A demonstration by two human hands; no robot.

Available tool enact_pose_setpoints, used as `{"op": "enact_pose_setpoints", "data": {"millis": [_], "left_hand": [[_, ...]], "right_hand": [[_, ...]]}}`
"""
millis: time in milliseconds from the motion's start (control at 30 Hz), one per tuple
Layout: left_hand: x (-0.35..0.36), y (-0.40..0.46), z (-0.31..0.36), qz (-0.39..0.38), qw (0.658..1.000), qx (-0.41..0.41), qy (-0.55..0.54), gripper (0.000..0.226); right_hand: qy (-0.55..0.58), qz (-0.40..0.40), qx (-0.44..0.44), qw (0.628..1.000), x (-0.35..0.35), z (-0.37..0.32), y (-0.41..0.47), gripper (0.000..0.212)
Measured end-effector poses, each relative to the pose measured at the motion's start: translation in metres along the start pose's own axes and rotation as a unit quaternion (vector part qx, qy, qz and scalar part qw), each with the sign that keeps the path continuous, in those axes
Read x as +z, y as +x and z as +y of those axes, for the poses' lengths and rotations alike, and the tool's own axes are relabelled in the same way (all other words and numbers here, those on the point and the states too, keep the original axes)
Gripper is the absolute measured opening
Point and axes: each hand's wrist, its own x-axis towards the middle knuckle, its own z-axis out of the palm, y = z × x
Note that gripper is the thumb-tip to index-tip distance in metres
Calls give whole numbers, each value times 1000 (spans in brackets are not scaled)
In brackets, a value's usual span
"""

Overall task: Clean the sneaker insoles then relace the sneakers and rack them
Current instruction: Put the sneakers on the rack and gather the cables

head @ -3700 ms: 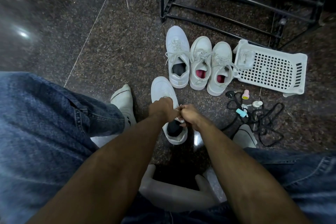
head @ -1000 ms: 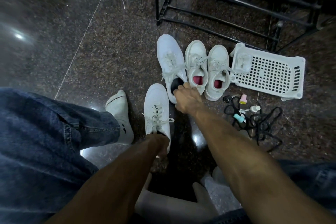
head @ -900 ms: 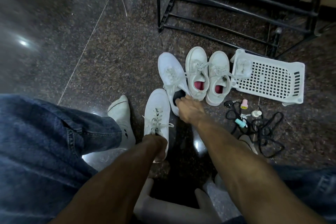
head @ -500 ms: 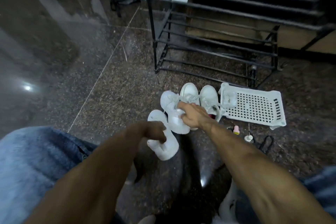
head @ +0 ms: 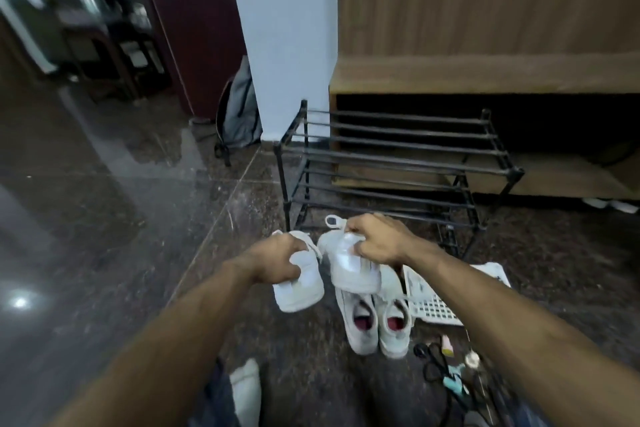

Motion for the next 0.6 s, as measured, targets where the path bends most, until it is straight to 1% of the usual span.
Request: {"op": "enact_pose_setpoints", "data": {"millis": [100,200,267,333,400,500,600], "left_hand": [[-42,5,5,50,997,47,24,8],[-80,9,12,105,988,97,50,13],[-102,13,13,137,983,102,68,15],[-121,16,12,161,979,90,81,21],[-135,20,10,180,975,91,98,20],[-154,26,9,199,966,114,124,18],[-172,30,5,217,963,125,104,20]], "right_hand": [[-28,55,-14,998,-45,-6,-2,19],[-43,109,-13,993,-86,-9,-7,19],[-41,145,-18,988,-107,-10,-9,15],[-30,175,-21,984,-124,-11,-6,7],[-11,198,-27,980,-135,-13,0,20],[34,221,-35,974,-146,-12,12,18],[84,242,-35,966,-165,-5,24,19]]}}
